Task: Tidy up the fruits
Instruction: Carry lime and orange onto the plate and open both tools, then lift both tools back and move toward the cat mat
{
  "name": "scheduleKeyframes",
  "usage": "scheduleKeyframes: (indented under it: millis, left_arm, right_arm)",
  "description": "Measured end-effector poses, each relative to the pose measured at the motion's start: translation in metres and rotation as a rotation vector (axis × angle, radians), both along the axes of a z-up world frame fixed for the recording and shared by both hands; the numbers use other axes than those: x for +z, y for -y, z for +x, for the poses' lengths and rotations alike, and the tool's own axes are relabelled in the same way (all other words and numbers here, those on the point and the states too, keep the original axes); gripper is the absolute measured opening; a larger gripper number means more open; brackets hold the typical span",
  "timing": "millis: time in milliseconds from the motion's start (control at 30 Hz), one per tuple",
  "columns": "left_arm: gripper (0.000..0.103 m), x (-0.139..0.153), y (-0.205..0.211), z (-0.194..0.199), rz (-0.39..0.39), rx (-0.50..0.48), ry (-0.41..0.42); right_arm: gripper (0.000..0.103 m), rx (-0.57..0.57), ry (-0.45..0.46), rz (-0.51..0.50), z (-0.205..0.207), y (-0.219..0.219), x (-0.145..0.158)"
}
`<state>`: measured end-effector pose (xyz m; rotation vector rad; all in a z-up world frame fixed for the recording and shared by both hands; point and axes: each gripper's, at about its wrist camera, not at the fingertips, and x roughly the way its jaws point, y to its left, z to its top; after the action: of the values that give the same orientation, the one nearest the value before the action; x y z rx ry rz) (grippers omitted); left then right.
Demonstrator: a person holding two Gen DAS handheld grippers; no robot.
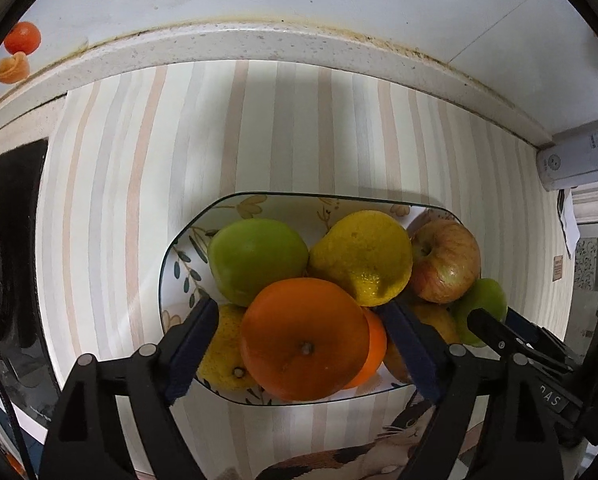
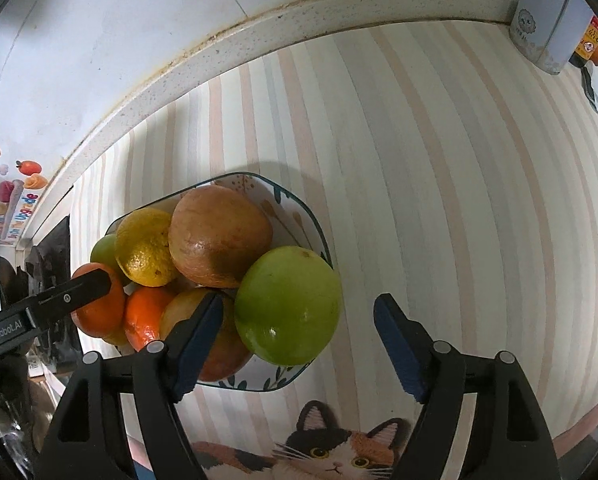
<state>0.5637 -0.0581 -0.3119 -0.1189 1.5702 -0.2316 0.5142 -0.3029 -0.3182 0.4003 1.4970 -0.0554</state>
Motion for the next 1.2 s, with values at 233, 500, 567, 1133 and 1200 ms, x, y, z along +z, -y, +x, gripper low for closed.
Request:
scheduleKeyframes:
  millis: [233,500,567,1133,1200]
  left_arm:
    - [0.086,0.027,-0.018,-0.014,0.001,0.046,0.064]
    - [0.086,0.06,-0.042,-0.073,0.122,0.075,0.172]
    - [0.086,0.065,-0.042,-0.085,0.134,0.069,0.189]
    - [0.086,0.161,-0.045,-0.202,0.136,0.018,0.449]
    - [0.086,0.174,-0.048,-0.218,0.125,0.019,0.477]
  right_arm:
    - [0.094,0.091,0.051,-0.101,-0.012,-0.017,0.03]
    - [0.094,0.172,0.117,-0.176,-0.056,-0.051,0.066]
    - [0.094,0.175,0.136,-0.183,-0.07,-0.055,0.074]
    - [0.094,0.164,0.329,-0.268,-0.185,-0.094,0.186]
    - [0.094,0.16,0.36,-0.279,-0.201,-0.101,0.201]
